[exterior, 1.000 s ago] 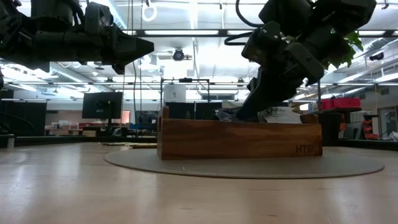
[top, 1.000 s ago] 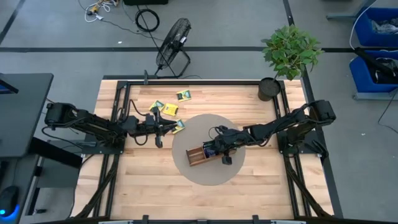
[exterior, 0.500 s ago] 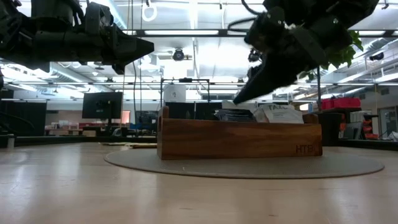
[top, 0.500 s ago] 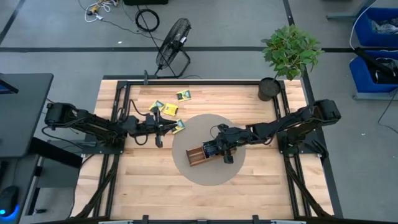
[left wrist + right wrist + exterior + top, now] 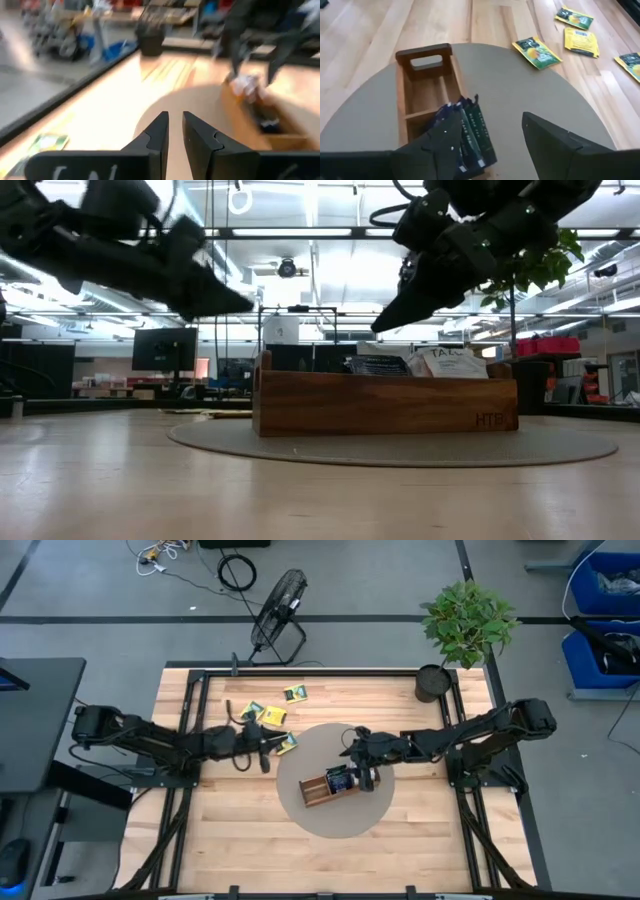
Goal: Pick & Place Tea
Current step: Put the yellow tea bag into the left section of the wooden organizer
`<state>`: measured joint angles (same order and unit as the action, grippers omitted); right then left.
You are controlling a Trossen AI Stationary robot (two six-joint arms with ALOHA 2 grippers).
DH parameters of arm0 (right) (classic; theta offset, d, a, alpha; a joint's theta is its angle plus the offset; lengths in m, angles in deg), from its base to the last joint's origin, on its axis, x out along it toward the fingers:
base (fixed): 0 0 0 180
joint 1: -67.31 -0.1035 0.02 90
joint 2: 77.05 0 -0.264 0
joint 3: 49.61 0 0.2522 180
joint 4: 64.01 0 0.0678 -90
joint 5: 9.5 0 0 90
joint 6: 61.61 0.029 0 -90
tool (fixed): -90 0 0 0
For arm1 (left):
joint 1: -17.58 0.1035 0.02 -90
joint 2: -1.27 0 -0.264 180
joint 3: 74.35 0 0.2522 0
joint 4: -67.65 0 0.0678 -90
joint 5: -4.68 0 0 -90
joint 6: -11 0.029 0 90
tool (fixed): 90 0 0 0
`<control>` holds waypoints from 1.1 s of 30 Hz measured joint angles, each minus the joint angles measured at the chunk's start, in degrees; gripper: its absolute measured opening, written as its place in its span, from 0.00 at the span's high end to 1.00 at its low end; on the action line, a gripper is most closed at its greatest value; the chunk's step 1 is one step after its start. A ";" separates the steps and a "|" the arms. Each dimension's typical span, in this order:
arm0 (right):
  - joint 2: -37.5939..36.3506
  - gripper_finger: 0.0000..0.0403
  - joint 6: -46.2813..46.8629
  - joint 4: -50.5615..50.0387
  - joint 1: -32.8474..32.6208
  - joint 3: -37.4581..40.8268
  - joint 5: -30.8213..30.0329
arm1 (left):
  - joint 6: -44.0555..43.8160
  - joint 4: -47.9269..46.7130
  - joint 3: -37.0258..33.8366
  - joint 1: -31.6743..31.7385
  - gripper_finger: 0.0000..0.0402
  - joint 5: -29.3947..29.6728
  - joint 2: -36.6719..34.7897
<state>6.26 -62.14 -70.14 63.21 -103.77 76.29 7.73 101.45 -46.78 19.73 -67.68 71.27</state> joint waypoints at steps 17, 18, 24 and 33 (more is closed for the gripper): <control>0.00 0.47 1.60 0.01 0.70 0.00 0.12 | 5.85 -42.89 9.12 0.14 0.57 -4.75 0.48; 0.00 0.47 1.58 0.01 0.70 0.00 0.11 | 5.92 -42.51 9.14 0.12 0.54 -4.92 1.02; 0.00 0.47 1.57 0.79 0.79 0.00 0.10 | 10.66 -43.43 9.12 0.14 0.46 -4.42 4.42; 0.00 0.47 1.57 0.79 0.79 0.00 -1.17 | 16.50 -39.34 9.14 0.10 0.47 -0.76 11.44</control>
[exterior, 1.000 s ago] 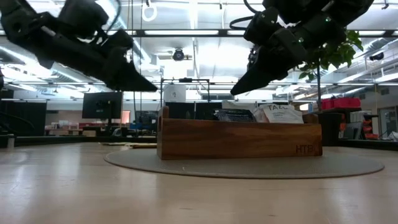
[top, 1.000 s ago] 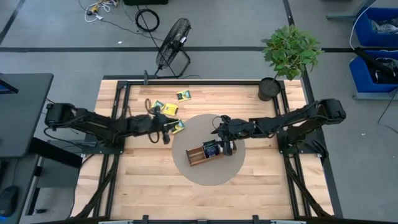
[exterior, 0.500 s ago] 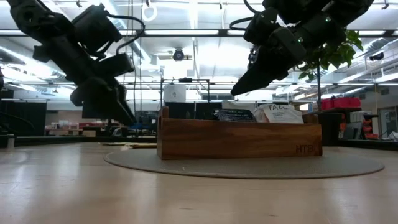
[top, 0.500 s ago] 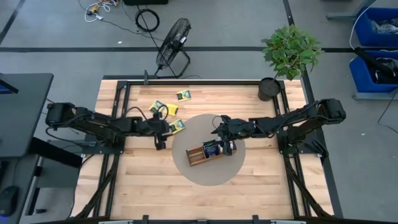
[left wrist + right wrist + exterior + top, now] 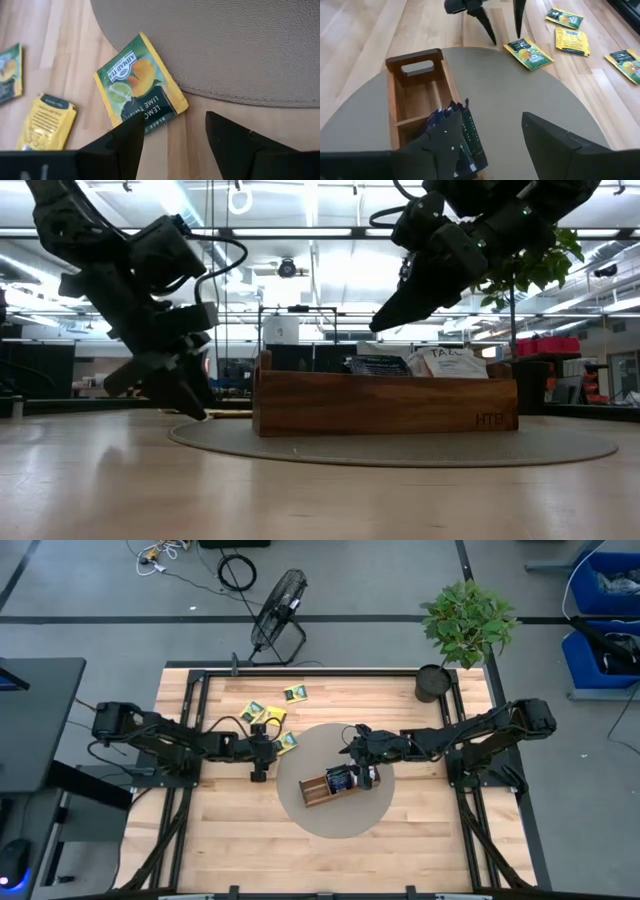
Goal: Pick & Place Tea
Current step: Put the yellow tea bag into the left section of the wooden organizer
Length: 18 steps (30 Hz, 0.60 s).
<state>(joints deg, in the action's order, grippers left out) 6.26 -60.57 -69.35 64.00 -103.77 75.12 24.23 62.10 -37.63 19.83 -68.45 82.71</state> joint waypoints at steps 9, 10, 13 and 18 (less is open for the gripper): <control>0.00 0.47 0.08 0.03 0.01 0.00 -0.22 | 2.71 1.23 -0.02 0.29 0.47 0.53 0.41; 0.00 0.47 0.07 0.07 0.02 0.00 -0.22 | 3.42 1.27 -0.02 0.45 0.47 0.40 0.41; 0.02 0.47 0.17 0.65 0.02 0.00 -0.23 | 4.43 1.74 -0.02 1.39 0.47 -1.00 0.41; 0.02 0.47 0.17 1.03 0.01 0.00 -0.23 | 4.45 3.93 0.01 3.09 0.47 -4.41 2.13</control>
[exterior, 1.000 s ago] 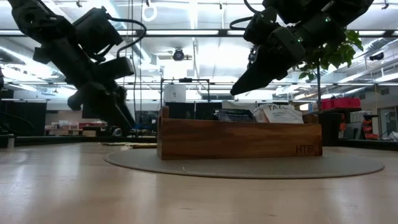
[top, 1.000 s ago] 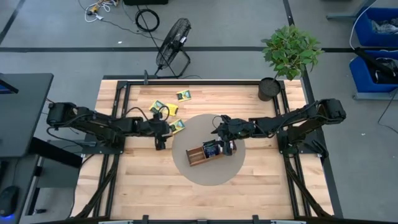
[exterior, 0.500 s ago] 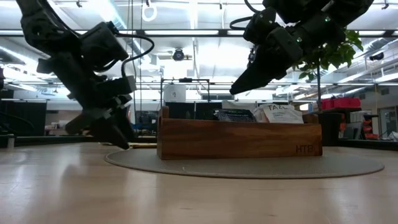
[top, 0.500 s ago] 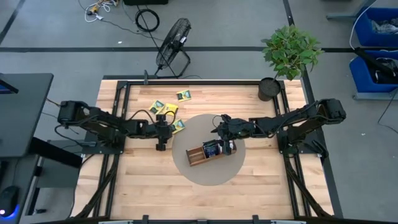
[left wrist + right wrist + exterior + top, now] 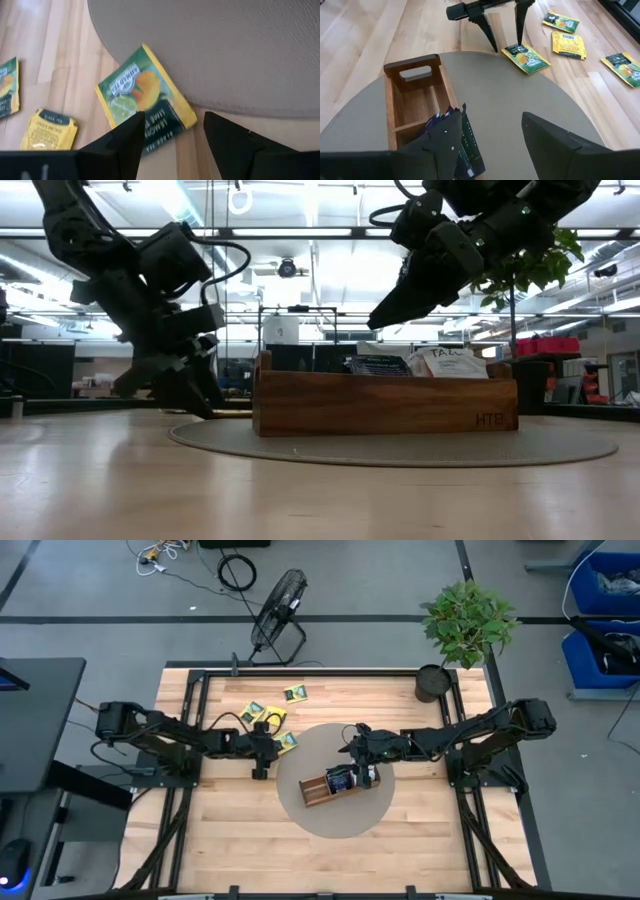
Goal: Pick & Place Tea
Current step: Put the yellow tea bag into the left section of the wooden organizer
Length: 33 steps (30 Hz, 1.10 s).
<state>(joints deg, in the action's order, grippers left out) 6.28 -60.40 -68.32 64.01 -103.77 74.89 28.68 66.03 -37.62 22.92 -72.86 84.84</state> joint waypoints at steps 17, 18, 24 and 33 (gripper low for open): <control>0.00 0.47 1.00 0.17 -0.01 0.00 0.00 | -0.58 1.71 0.12 0.66 0.68 -1.30 3.70; 0.00 0.47 1.13 0.20 -0.01 0.00 0.00 | -0.58 1.67 0.10 0.66 0.71 -1.43 3.70; 0.00 0.47 1.41 0.31 -0.01 0.00 0.00 | -0.98 1.44 0.01 0.61 0.96 -1.77 3.82; 0.02 0.47 1.80 0.31 -0.01 0.00 0.08 | -2.98 -2.41 3.73 -0.40 0.99 0.02 3.31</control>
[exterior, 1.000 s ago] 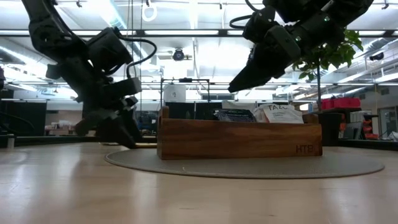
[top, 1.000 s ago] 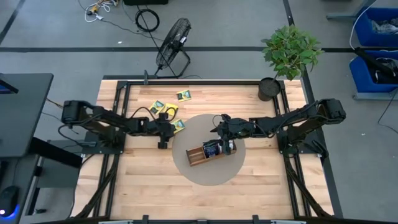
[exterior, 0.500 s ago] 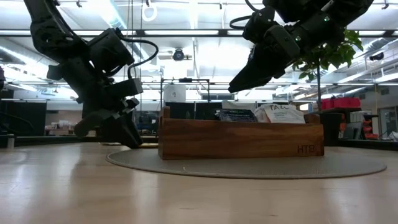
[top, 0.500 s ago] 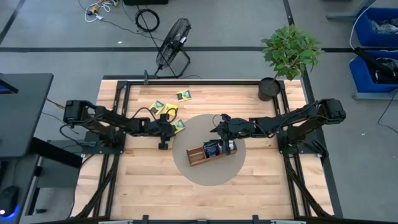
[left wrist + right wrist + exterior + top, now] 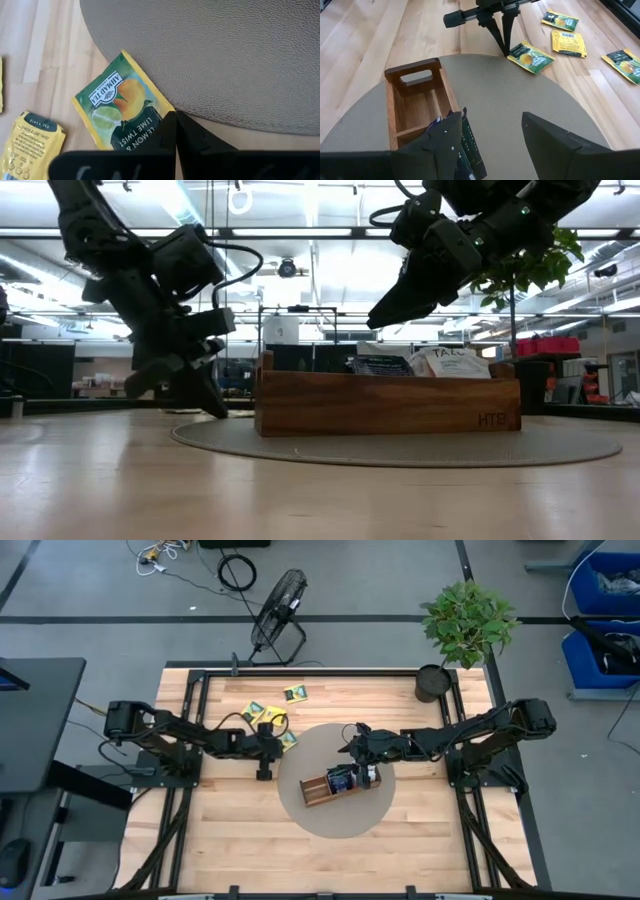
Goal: Pick & Place Tea
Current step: Put the yellow tea bag into the left section of the wooden organizer
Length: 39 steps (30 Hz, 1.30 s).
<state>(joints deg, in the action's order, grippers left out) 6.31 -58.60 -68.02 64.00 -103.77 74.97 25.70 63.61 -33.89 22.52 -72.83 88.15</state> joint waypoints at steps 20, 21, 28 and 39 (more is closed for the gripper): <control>0.87 0.47 -18.13 7.47 1.57 -0.02 -1.34 | -0.07 -13.61 12.22 -3.88 1.00 -0.70 -1.01; 1.36 0.47 -19.35 8.77 1.72 -0.02 -1.30 | 0.07 -13.77 12.76 -3.92 1.00 -0.70 -1.01; 4.51 0.47 -21.95 11.68 3.61 -0.04 -0.14 | 0.99 -17.08 17.29 -3.77 1.00 -0.73 -1.05; 13.28 0.47 -19.41 18.92 5.79 -3.11 3.22 | 2.35 -18.59 21.03 -3.77 1.00 -2.03 -1.14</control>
<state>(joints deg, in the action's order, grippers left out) 19.59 -78.01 -49.09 69.78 -106.88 78.18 28.05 45.02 -12.86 18.75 -74.87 87.01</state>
